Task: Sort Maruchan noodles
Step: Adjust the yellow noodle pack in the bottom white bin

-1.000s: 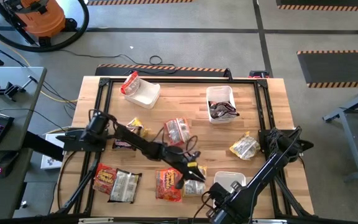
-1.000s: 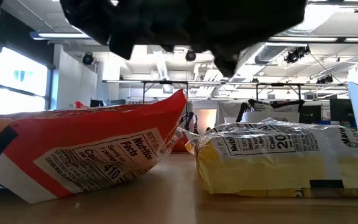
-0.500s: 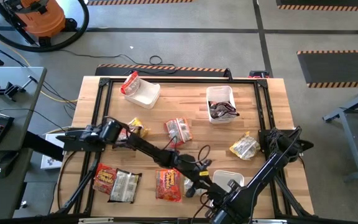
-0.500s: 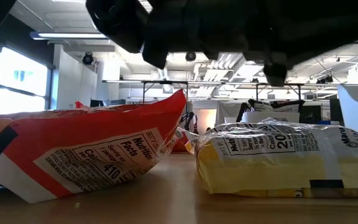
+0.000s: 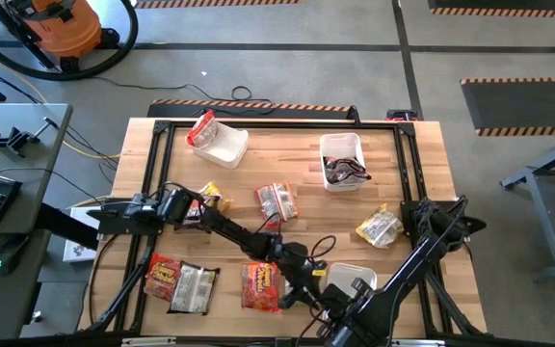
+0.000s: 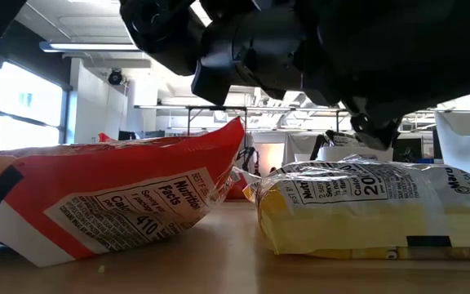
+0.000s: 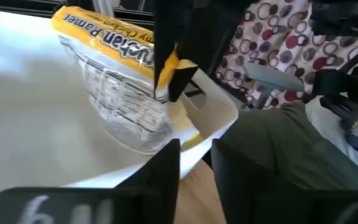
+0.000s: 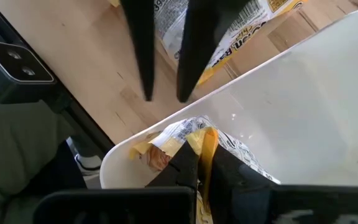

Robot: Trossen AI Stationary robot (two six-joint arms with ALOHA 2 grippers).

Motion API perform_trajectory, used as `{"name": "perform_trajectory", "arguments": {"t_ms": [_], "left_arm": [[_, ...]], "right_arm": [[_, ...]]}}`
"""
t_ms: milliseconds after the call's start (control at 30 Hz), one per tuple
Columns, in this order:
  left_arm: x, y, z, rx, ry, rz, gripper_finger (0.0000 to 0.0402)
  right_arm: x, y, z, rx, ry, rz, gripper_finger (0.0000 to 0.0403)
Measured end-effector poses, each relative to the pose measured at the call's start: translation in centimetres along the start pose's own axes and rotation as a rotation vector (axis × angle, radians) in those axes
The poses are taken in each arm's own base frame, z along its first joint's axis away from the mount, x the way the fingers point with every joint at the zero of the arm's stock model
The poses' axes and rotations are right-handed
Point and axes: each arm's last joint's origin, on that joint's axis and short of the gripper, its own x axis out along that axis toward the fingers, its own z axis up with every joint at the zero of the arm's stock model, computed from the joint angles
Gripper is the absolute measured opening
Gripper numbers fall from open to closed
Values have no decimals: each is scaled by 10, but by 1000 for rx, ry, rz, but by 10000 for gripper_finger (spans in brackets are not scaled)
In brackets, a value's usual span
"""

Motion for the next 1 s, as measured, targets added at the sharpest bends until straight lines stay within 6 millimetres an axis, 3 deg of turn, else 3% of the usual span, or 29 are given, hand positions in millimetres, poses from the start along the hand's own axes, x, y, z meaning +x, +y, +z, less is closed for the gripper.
{"name": "perform_trajectory", "arguments": {"t_ms": [233,467,667,1000], "left_arm": [[4,-3,5,9,-29,105,140],[5,-6,7,25,-55,100,148],[9,-12,8,78,-71,118,110],[8,-10,8,150,-66,136,8]], "right_arm": [[0,0,1,0,-35,-2,0],[0,0,1,0,-47,-3,0],[0,0,2,0,-85,-3,0],[0,1,3,-4,-112,4,2]]}}
